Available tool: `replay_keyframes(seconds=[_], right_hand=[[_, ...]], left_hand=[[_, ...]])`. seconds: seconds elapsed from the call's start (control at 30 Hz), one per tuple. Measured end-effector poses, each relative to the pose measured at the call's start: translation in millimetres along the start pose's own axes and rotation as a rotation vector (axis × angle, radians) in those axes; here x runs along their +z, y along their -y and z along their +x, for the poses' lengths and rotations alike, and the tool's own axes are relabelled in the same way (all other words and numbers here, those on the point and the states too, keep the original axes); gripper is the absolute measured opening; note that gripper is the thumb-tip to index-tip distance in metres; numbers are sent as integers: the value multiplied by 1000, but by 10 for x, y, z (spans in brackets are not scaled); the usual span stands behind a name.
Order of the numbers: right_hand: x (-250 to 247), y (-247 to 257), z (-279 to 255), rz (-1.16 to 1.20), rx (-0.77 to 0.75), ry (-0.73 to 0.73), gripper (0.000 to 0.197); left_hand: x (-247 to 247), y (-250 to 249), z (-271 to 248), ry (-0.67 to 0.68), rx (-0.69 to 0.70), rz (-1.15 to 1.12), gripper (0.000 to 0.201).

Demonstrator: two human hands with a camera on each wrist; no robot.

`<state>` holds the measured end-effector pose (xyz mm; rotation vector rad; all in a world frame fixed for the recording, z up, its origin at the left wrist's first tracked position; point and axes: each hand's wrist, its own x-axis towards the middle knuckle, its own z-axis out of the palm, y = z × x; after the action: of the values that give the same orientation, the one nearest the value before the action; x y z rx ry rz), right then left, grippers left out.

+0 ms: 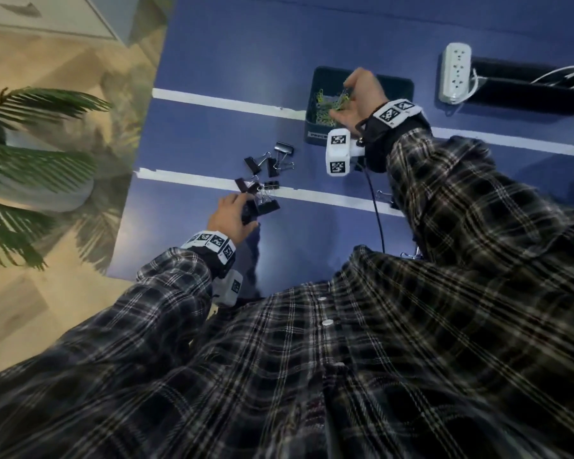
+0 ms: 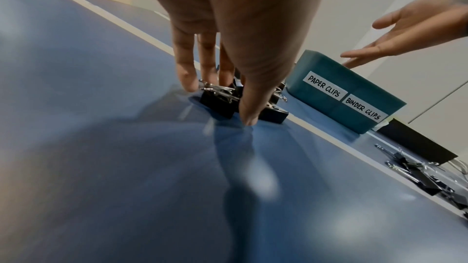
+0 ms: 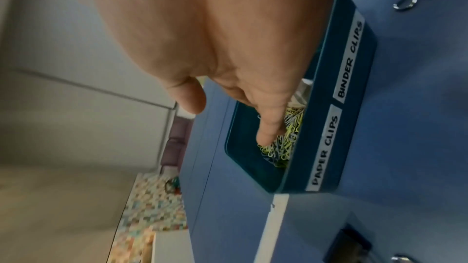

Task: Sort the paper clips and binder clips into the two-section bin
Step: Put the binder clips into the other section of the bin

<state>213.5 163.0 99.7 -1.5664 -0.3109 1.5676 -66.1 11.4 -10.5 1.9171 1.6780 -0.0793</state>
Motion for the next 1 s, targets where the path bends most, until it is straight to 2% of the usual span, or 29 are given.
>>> replay_keyframes(seconds=[0.1, 0.13, 0.23, 0.3, 0.37, 0.47, 0.63, 0.8, 0.9, 1.0], right_hand=[[109, -235, -178, -185, -121, 21, 31], [147, -374, -292, -297, -171, 50, 31], [150, -963, -505, -846, -326, 116, 16], [152, -1417, -571, -1099, -372, 191, 21], [209, -1792, -609, -1255, -434, 249, 32], [315, -2091, -645, -1405, -543, 322, 53], [431, -2263, -684, -1654, -674, 252, 66], [496, -2276, -657, -1725, -788, 251, 56], [469, -2235, -666, -1738, -808, 343, 50], [386, -2187, -670, -1748, -782, 351, 52]], left_hand=[[2, 18, -11, -9, 53, -47, 65], [-5, 41, -5, -11, 83, -75, 70], [-22, 117, 1, -24, 119, -83, 75], [-33, 176, -7, -32, 103, -32, 67], [-45, 239, -20, -22, 71, -22, 57], [-68, 310, -29, 35, 88, -37, 53], [-107, 357, -56, 98, 82, -91, 69], [-142, 406, -1, 184, 125, -86, 73], [-183, 418, 29, 170, 131, -75, 72], [-230, 457, 47, 146, 100, -58, 69]])
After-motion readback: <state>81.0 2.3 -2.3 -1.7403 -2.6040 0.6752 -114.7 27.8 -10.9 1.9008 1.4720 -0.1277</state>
